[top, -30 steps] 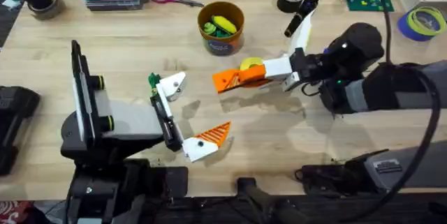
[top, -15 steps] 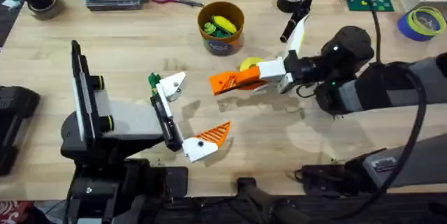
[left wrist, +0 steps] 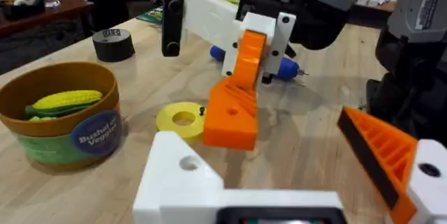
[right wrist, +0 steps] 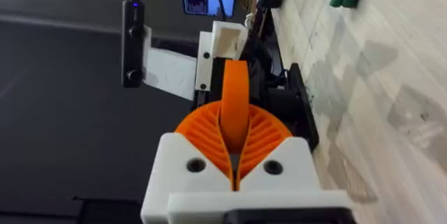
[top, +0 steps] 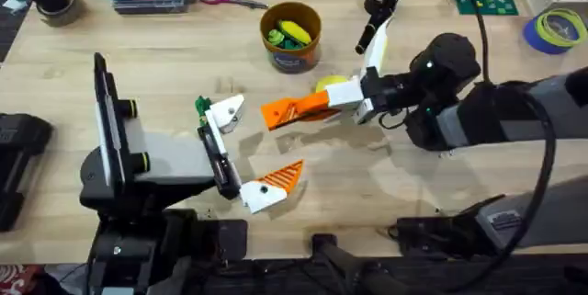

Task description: Pick up the gripper from the table and insert it into the empty holder that is missing its gripper. Then pick up a screw, insert it into the mounting hole, and use the screwdriver to tighten it. Finally, clean up the table by picking up the vegetable and placing it into the bucket.

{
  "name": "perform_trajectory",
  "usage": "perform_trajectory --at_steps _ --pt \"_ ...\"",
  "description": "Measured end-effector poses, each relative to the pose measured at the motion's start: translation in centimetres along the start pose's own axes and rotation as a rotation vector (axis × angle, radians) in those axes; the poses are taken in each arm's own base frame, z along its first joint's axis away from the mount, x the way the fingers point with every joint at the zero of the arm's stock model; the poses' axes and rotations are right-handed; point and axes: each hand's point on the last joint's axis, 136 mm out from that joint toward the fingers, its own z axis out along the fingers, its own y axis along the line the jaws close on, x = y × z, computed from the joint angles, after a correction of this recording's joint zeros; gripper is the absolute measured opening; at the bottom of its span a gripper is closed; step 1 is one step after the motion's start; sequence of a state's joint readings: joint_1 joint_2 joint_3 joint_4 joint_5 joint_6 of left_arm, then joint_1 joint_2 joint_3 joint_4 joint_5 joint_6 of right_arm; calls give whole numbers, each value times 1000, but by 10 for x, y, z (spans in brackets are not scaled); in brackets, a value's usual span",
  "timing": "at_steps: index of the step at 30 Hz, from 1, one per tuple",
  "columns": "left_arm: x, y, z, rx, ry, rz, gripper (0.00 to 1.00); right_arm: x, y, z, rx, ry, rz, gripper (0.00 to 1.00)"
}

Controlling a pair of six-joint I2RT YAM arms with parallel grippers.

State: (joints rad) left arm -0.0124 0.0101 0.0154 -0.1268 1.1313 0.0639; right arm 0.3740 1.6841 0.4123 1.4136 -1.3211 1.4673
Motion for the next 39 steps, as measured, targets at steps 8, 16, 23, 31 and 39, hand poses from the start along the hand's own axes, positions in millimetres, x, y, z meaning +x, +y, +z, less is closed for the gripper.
perform_trajectory --at_steps 8,16,23,31,39 --pt "0 0 0 0 0 0 985 0 5 9 -9 4 -15 9" --pt "0 0 0 0 0 0 985 0 8 12 -16 3 -27 9" --pt "0 0 0 0 0 0 985 0 11 13 -22 3 -19 9" --pt "0 0 0 0 0 0 985 0 11 13 -22 0 9 9" --pt "0 0 0 0 0 0 984 1 11 18 -23 -2 15 9"
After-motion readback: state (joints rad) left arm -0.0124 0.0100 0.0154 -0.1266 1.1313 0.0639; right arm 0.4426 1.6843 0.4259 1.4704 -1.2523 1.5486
